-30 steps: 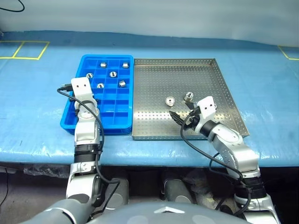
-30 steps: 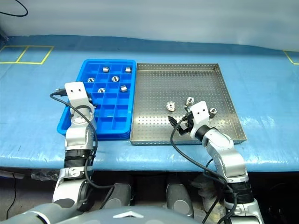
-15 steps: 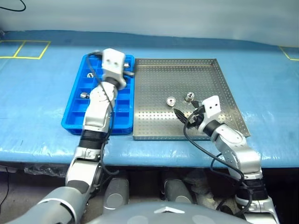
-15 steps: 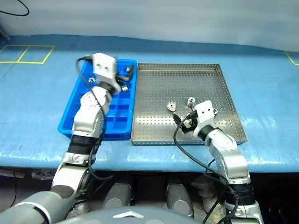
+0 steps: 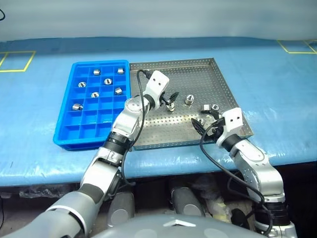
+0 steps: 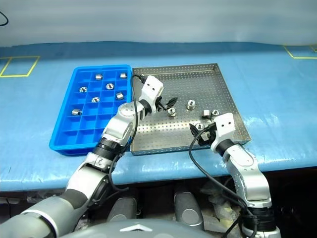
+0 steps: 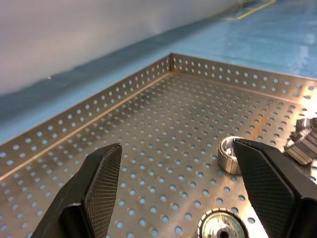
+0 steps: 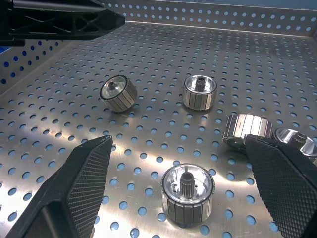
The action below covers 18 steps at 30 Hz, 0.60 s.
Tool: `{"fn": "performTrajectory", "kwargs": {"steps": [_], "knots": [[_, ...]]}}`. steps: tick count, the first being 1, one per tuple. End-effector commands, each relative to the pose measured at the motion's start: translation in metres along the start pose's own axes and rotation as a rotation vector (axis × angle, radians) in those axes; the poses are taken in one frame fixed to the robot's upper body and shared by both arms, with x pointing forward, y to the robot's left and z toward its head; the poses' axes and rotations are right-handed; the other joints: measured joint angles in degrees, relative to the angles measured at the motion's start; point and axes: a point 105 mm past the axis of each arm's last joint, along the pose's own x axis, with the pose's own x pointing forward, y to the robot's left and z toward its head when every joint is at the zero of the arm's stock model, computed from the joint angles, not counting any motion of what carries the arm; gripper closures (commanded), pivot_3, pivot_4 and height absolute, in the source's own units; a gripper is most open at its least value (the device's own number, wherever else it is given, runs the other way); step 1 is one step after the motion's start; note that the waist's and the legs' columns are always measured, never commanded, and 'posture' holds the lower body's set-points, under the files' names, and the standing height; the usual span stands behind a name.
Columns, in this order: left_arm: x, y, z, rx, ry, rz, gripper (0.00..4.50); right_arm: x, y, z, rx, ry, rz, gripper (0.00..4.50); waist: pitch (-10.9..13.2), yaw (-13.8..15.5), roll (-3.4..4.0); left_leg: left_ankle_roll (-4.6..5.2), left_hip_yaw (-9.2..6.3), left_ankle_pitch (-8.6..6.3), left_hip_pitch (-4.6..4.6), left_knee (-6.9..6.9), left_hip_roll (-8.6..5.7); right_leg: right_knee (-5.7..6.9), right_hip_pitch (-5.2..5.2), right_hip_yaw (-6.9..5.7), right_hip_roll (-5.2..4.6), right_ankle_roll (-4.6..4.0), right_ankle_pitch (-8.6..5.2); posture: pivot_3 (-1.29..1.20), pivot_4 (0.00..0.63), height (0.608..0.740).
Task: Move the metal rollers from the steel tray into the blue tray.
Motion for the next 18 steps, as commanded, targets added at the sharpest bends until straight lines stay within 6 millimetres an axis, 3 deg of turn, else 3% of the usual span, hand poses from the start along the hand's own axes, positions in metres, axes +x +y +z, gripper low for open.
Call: {"fn": "performTrajectory", "kwargs": {"steps": [1,10,18], "knots": [[0.002,-0.004,-0.001,-0.021,0.012,-0.023,0.59,-0.003,0.000,0.013,-0.012,-0.053,-0.009,0.00,0.0,0.0,0.00,0.00,0.00,0.00,0.00,0.00,0.00,0.00,0.00,0.00,0.00,0.00,0.00,-0.06,0.150,0.740],[0.005,-0.014,-0.042,-0.084,0.142,-0.046,0.59,-0.003,0.001,0.011,-0.001,-0.049,-0.006,0.00,0.0,0.0,0.00,0.00,0.01,0.00,0.02,0.00,0.00,0.00,0.00,0.02,0.00,0.00,0.00,-0.06,0.150,0.740],[0.015,-0.025,-0.054,-0.082,0.174,-0.071,0.59,-0.001,0.004,0.012,0.008,-0.053,-0.001,0.00,0.0,-0.1,0.00,0.00,0.02,0.00,0.01,0.00,-0.02,0.00,0.00,0.03,0.00,-0.01,-0.01,-0.07,0.150,0.740]]}}
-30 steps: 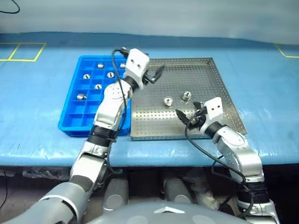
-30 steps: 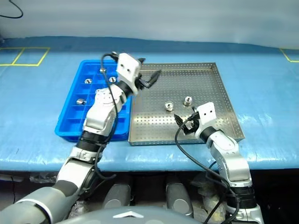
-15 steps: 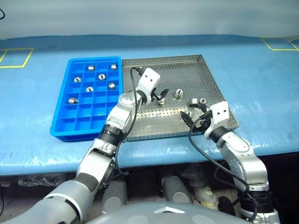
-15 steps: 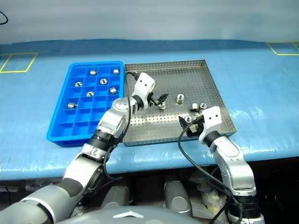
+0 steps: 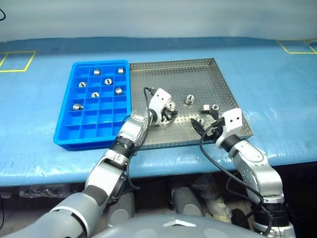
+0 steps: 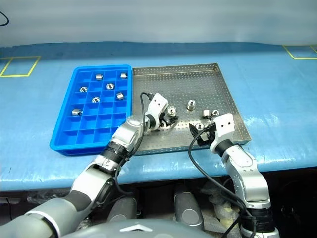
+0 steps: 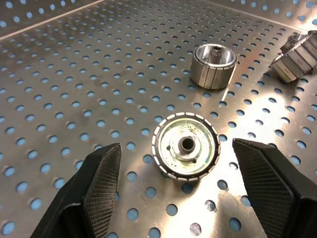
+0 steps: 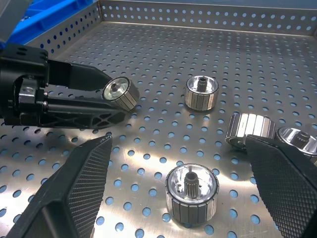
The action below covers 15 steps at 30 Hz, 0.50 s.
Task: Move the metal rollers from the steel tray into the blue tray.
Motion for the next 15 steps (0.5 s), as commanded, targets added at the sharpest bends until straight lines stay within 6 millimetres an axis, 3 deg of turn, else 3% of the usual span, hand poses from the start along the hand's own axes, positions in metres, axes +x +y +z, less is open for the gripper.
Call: {"fn": "performTrajectory", "kwargs": {"steps": [1,5,8,13,15], "knots": [[0.005,0.004,0.009,0.030,-0.024,0.030,0.59,-0.002,0.002,0.012,-0.006,-0.047,-0.002,0.00,0.0,0.0,0.00,0.00,0.00,0.00,0.01,0.00,0.00,0.00,0.00,0.00,0.00,0.00,0.00,-0.08,0.150,0.740],[0.007,0.012,0.011,0.023,-0.031,0.075,0.59,-0.003,0.003,0.011,0.000,-0.047,-0.004,0.00,0.0,-0.2,0.00,0.01,0.02,0.00,0.01,0.01,-0.01,0.00,0.01,0.04,0.00,0.01,0.01,-0.08,0.150,0.740],[0.006,0.020,0.013,-0.002,-0.049,0.123,1.20,-0.004,0.003,0.009,0.005,-0.045,-0.009,0.00,0.0,-0.4,0.00,0.01,0.04,0.00,0.01,0.00,-0.01,0.00,0.00,0.05,0.00,0.01,0.01,-0.09,0.150,0.740],[-0.002,0.029,0.024,-0.035,-0.120,0.173,2.77,-0.004,0.002,0.009,0.010,-0.046,-0.009,0.00,0.0,-0.5,0.00,0.01,0.05,0.01,0.01,0.00,-0.01,0.01,0.00,0.06,0.00,0.04,0.02,-0.05,0.150,0.740],[-0.015,0.046,0.037,0.032,-0.187,0.334,2.77,0.000,0.004,0.008,0.011,-0.044,0.006,0.00,0.0,-0.5,0.00,0.01,0.05,0.01,0.01,-0.02,-0.01,0.00,-0.01,0.08,0.00,0.05,0.03,-0.01,0.150,0.740]]}}
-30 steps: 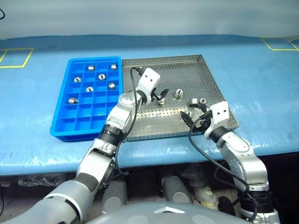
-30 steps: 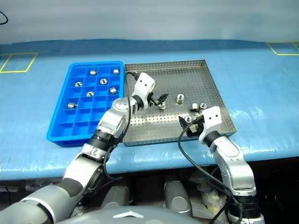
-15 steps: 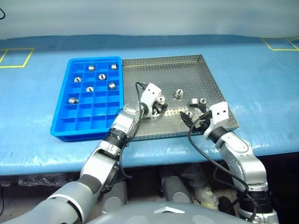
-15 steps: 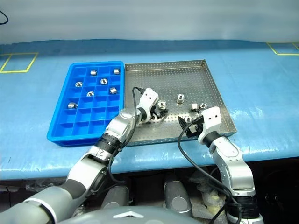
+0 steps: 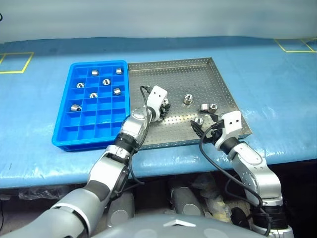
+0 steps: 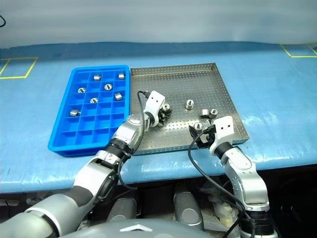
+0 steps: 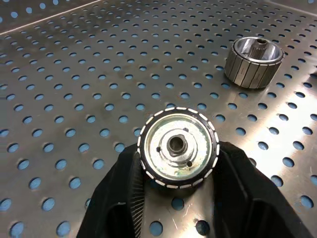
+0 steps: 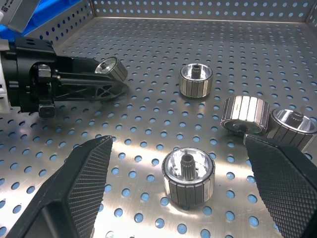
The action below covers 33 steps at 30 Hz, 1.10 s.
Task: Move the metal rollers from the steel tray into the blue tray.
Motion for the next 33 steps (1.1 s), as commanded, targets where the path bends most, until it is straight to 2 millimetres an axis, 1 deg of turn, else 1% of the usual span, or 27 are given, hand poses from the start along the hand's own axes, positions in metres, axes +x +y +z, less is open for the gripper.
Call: {"fn": "performTrajectory", "kwargs": {"steps": [1,3,5,7,8,9,10,11,12,14,16,17,19,21,22,23,24,25,26,28,31,33], "knots": [[-0.019,0.031,0.048,0.081,-0.214,0.271,2.77,0.005,0.004,0.015,-0.015,-0.054,0.031,0.00,0.0,0.2,-0.01,0.00,0.00,0.00,0.00,-0.02,0.00,0.00,-0.01,0.01,0.00,0.06,0.03,0.00,0.150,0.740],[-0.042,0.048,0.074,0.053,-0.336,0.453,2.77,0.012,0.008,0.016,-0.021,-0.050,0.067,0.00,0.1,0.5,-0.04,0.00,0.01,0.00,0.01,-0.03,0.01,0.01,-0.03,0.04,0.00,0.14,0.09,0.06,0.150,0.740],[-0.068,0.056,0.097,0.023,-0.461,0.599,2.77,0.020,0.011,0.018,-0.029,-0.048,0.100,0.00,0.1,1.2,-0.12,0.01,0.00,0.01,0.01,-0.03,0.02,0.02,-0.03,0.04,0.01,0.26,0.16,0.11,0.150,0.740],[-0.095,0.065,0.111,0.044,-0.543,0.775,2.77,0.028,0.014,0.021,-0.039,-0.048,0.133,0.00,0.1,2.0,-0.14,0.05,-0.01,0.04,0.00,-0.04,0.00,0.02,-0.02,0.02,-0.01,0.27,0.17,0.13,0.150,0.740],[-0.105,0.069,0.113,0.034,-0.559,0.849,2.77,0.031,0.016,0.022,-0.042,-0.048,0.146,0.00,0.1,2.7,-0.14,0.05,0.00,0.04,0.00,-0.04,-0.01,0.01,-0.01,0.02,-0.03,0.27,0.17,0.18,0.150,0.740],[-0.128,0.082,0.105,0.057,-0.532,1.087,2.77,0.037,0.020,0.023,-0.050,-0.045,0.177,0.00,0.1,3.6,-0.15,0.05,-0.01,0.04,0.01,-0.05,-0.05,-0.01,0.01,0.03,-0.05,0.29,0.19,0.22,0.150,0.740],[-0.148,0.088,0.098,0.070,-0.510,1.272,2.77,0.041,0.023,0.024,-0.058,-0.043,0.201,0.00,0.1,4.2,-0.15,0.05,-0.02,0.04,0.00,-0.05,-0.06,-0.01,0.01,0.01,-0.05,0.29,0.19,0.24,0.150,0.740],[-0.161,0.091,0.093,0.082,-0.492,1.394,2.77,0.044,0.025,0.025,-0.063,-0.041,0.216,0.00,0.1,4.7,-0.15,0.05,-0.02,0.03,0.03,-0.06,-0.07,-0.06,0.04,0.03,-0.07,0.31,0.20,0.25,0.150,0.740],[-0.171,0.092,0.087,0.095,-0.472,1.470,2.77,0.048,0.028,0.025,-0.068,-0.039,0.232,0.00,0.1,5.4,-0.15,0.06,-0.03,0.03,0.04,-0.06,-0.09,-0.05,0.05,0.02,-0.09,0.32,0.21,0.27,0.150,0.740],[-0.178,0.096,0.062,0.092,-0.369,1.505,2.77,0.056,0.036,0.026,-0.079,-0.033,0.283,0.00,0.1,7.1,-0.16,0.06,-0.10,0.04,0.03,-0.06,-0.10,-0.03,0.05,-0.02,-0.06,0.32,0.21,0.35,0.150,0.740],[-0.179,0.096,0.039,0.031,-0.300,1.443,2.77,0.064,0.043,0.028,-0.090,-0.032,0.325,0.00,0.2,8.8,-0.22,0.08,-0.12,0.07,0.02,-0.06,-0.09,0.02,0.01,-0.07,-0.05,0.28,0.20,0.39,0.150,0.740],[-0.178,0.095,0.034,0.011,-0.290,1.412,2.77,0.066,0.044,0.029,-0.093,-0.033,0.335,0.00,0.2,9.7,-0.25,0.09,-0.14,0.10,-0.01,-0.05,-0.08,0.02,-0.03,-0.11,-0.03,0.24,0.20,0.39,0.150,0.740],[-0.176,0.091,0.030,0.001,-0.308,1.331,2.77,0.069,0.046,0.029,-0.099,-0.034,0.351,0.00,0.2,11.5,-0.26,0.08,-0.17,0.13,-0.05,-0.05,-0.08,0.01,-0.02,-0.16,-0.05,-0.02,0.07,0.42,0.150,0.740],[-0.164,0.082,0.021,-0.042,-0.332,1.093,2.77,0.073,0.050,0.030,-0.107,-0.031,0.375,0.00,0.2,13.2,-0.28,0.08,-0.16,0.13,-0.06,-0.05,-0.11,-0.05,0.02,-0.17,-0.10,-0.02,0.07,0.45,0.150,0.740],[-0.161,0.077,0.017,-0.058,-0.335,1.006,2.77,0.074,0.052,0.030,-0.111,-0.030,0.385,0.00,0.2,13.7,-0.27,0.08,-0.14,0.13,-0.07,-0.06,-0.11,-0.09,0.01,-0.16,-0.11,-0.03,0.07,0.45,0.150,0.740],[-0.158,0.073,0.012,-0.105,-0.325,0.935,2.77,0.075,0.053,0.030,-0.113,-0.028,0.393,0.00,0.2,14.3,-0.26,0.08,-0.09,0.12,-0.06,-0.10,-0.12,-0.14,0.01,-0.15,-0.16,-0.07,0.09,0.46,0.150,0.740],[-0.156,0.070,0.003,-0.195,-0.296,0.882,2.77,0.075,0.055,0.030,-0.113,-0.027,0.400,0.00,0.2,15.0,-0.28,0.11,-0.02,0.11,-0.05,-0.12,-0.17,-0.12,0.00,-0.13,-0.25,-0.27,0.20,0.46,0.150,0.740],[-0.157,0.069,-0.001,-0.222,-0.283,0.861,2.77,0.076,0.056,0.029,-0.114,-0.026,0.405,0.00,0.2,15.5,-0.34,0.11,-0.02,0.10,-0.08,-0.13,-0.18,-0.13,-0.04,-0.14,-0.26,-0.28,0.20,0.47,0.150,0.740],[-0.157,0.067,-0.003,-0.205,-0.267,0.825,2.77,0.076,0.056,0.029,-0.116,-0.024,0.408,0.00,0.2,16.3,-0.35,0.11,-0.04,0.10,-0.11,-0.12,-0.16,-0.10,-0.07,-0.16,-0.25,-0.30,0.18,0.47,0.150,0.740],[-0.158,0.062,-0.001,-0.154,-0.260,0.749,2.77,0.076,0.056,0.028,-0.118,-0.022,0.411,0.00,0.2,17.1,-0.35,0.11,-0.08,0.11,-0.09,-0.11,-0.14,-0.10,-0.05,-0.18,-0.19,-0.09,0.01,0.47,0.150,0.740],[-0.167,0.066,-0.006,-0.203,-0.250,0.779,2.77,0.075,0.055,0.028,-0.120,-0.019,0.410,0.00,0.2,17.8,-0.35,0.10,-0.03,0.12,-0.08,-0.04,-0.12,-0.11,-0.04,-0.16,-0.18,-0.09,0.01,0.47,0.150,0.740],[-0.169,0.065,-0.009,-0.210,-0.223,0.764,2.77,0.075,0.054,0.027,-0.122,-0.018,0.407,0.00,0.2,18.0,-0.39,0.10,0.00,0.12,-0.07,-0.04,-0.08,-0.11,-0.06,-0.15,-0.15,-0.09,0.01,0.46,0.150,0.740]]}}
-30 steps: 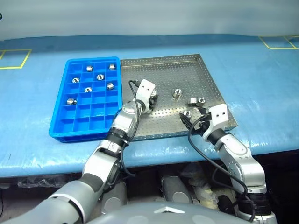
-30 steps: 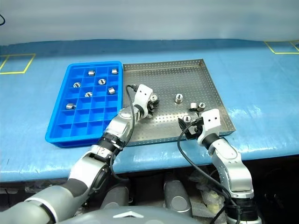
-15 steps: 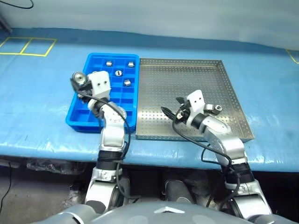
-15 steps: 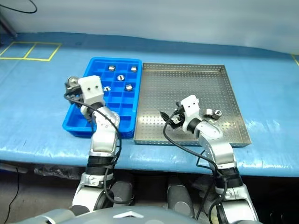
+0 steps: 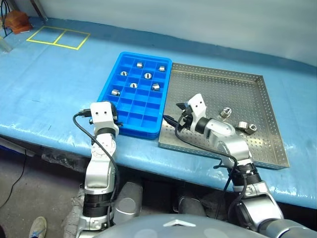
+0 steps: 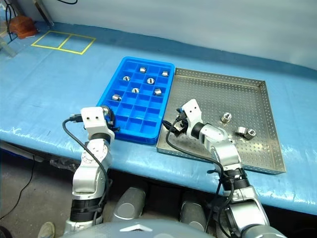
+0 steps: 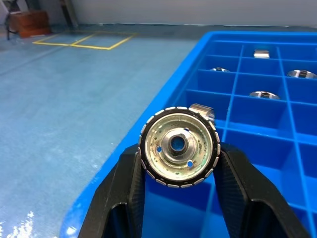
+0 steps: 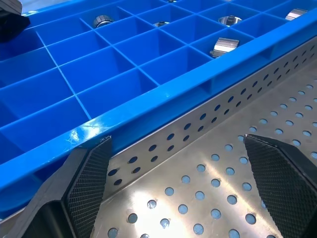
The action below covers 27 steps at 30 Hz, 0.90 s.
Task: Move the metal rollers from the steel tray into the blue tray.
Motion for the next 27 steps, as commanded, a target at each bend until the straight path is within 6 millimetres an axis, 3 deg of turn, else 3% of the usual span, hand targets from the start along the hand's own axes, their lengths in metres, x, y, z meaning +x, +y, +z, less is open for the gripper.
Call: {"fn": "performTrajectory", "kwargs": {"steps": [1,9,14,17,27], "knots": [[-0.006,-0.001,0.012,-0.037,-0.015,-0.026,2.77,-0.001,0.000,0.013,-0.030,-0.048,0.007,0.00,0.0,0.2,-0.02,0.00,-0.01,0.00,-0.01,-0.01,0.03,0.00,-0.01,0.00,0.04,0.00,0.00,0.46,0.150,0.740],[-0.002,0.010,0.017,-0.059,0.003,0.038,2.77,-0.002,-0.001,0.012,-0.026,-0.049,-0.004,0.00,0.0,0.7,-0.03,-0.01,-0.01,-0.01,-0.02,-0.14,0.05,-0.03,-0.06,0.00,0.07,-0.05,-0.03,0.44,0.150,0.740],[0.006,0.014,0.043,0.004,-0.115,0.098,2.77,-0.006,-0.003,0.013,-0.021,-0.057,-0.029,0.00,0.1,1.2,-0.09,-0.02,-0.02,-0.01,-0.04,-0.13,0.06,-0.06,-0.07,-0.01,0.08,-0.06,-0.03,0.40,0.150,0.740],[0.014,0.002,0.051,0.011,-0.127,0.046,2.77,-0.011,-0.005,0.013,-0.020,-0.062,-0.053,0.00,0.1,1.4,-0.09,-0.03,-0.01,-0.01,-0.07,-0.13,0.05,-0.14,-0.06,0.00,0.07,-0.05,-0.03,0.37,0.150,0.740],[0.020,-0.009,0.041,-0.012,-0.067,0.021,2.77,-0.026,-0.011,0.008,-0.007,-0.064,-0.125,0.00,0.1,-0.4,-0.10,0.00,-0.01,-0.03,-0.20,-0.17,0.04,-0.51,-0.02,0.00,0.05,0.05,0.06,0.29,0.150,0.740]]}}
